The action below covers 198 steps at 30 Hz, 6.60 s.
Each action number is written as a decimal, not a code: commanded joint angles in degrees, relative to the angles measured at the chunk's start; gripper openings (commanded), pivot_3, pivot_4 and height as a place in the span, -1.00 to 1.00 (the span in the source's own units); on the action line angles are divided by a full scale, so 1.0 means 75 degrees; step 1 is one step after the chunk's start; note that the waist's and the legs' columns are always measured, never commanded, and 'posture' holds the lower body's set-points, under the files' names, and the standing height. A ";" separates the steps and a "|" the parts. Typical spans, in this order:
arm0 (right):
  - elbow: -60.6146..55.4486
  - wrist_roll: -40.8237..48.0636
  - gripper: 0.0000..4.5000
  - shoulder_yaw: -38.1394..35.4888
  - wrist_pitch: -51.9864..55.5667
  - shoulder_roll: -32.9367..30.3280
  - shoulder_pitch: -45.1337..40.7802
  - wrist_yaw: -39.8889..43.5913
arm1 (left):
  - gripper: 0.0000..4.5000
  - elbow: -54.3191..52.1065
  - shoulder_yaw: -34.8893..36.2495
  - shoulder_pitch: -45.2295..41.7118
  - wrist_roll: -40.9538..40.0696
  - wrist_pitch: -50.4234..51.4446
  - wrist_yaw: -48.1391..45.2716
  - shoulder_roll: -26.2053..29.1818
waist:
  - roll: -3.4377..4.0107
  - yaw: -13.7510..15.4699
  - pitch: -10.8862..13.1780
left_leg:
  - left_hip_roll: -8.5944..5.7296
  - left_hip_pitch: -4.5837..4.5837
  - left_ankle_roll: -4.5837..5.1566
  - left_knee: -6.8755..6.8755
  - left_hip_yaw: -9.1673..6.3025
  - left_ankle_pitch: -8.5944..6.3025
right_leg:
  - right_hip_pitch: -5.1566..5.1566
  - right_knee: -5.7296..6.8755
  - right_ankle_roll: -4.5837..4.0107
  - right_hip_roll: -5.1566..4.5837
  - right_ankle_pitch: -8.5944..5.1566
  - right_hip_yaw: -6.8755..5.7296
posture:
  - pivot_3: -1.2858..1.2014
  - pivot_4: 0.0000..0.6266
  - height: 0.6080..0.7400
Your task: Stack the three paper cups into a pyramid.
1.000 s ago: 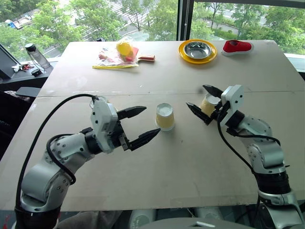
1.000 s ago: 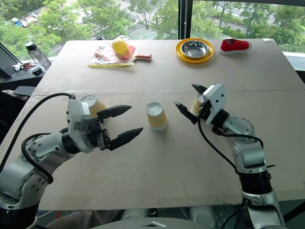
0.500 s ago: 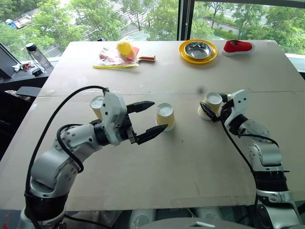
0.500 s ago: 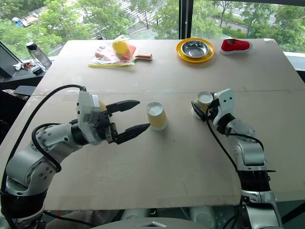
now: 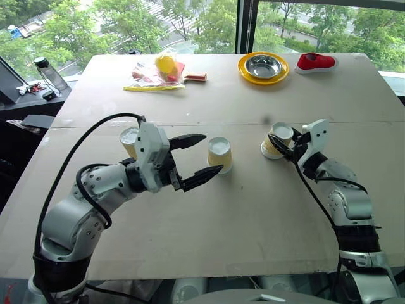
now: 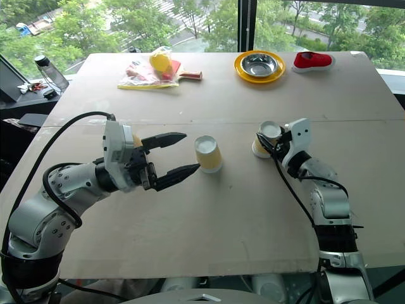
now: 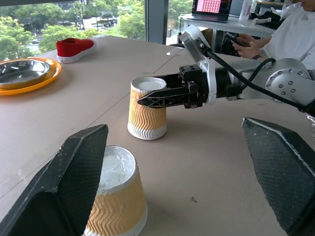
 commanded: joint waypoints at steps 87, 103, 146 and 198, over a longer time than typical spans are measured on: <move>-0.3881 0.5183 0.97 -0.2141 -0.0141 -0.2164 0.2521 0.3406 | 1.00 0.5000 0.1273 -0.0158 0.3532 -0.4627 0.2612 -0.2181 | -0.0032 0.0072 -0.0024 | -0.0001 0.0001 0.0008 0.0040 -0.0024 -0.0004 | 0.0033 0.0009 0.0002 -0.0009 0.0002 -0.0029 | 0.03 -0.52 1.00; -0.3343 0.4807 1.00 -0.2205 -0.0233 -0.2291 0.2831 0.3924 | 0.03 0.5179 0.1110 -0.0420 0.3491 -0.4628 0.2632 -0.2313 | -0.0033 0.0075 -0.0025 | -0.0001 0.0000 0.0008 0.0045 -0.0027 -0.0004 | 0.0034 0.0012 0.0002 -0.0009 0.0002 -0.0032 | 0.03 -0.52 1.00; -0.2146 0.5353 1.00 -0.5051 -0.1258 -0.2162 0.5232 0.5972 | -0.02 0.5690 -0.1424 -0.4599 0.2026 -0.2330 -0.2698 -0.2111 | -0.0030 0.0074 -0.0022 | -0.0030 -0.0005 0.0008 0.0089 -0.0049 -0.0004 | 0.0059 0.0024 0.0003 0.0005 0.0001 -0.0053 | 0.03 -0.52 1.00; 0.0212 0.2931 1.00 -0.3187 -0.2876 -0.1403 0.4293 0.6159 | 0.96 0.1254 0.1027 0.1627 0.1876 -0.0869 -0.0614 -0.0631 | 0.0012 0.0069 -0.0034 | -0.0002 0.0058 0.0010 0.0077 -0.0029 -0.0007 | 0.0117 -0.0005 0.0000 -0.0015 0.0000 -0.0029 | 0.03 -0.52 1.00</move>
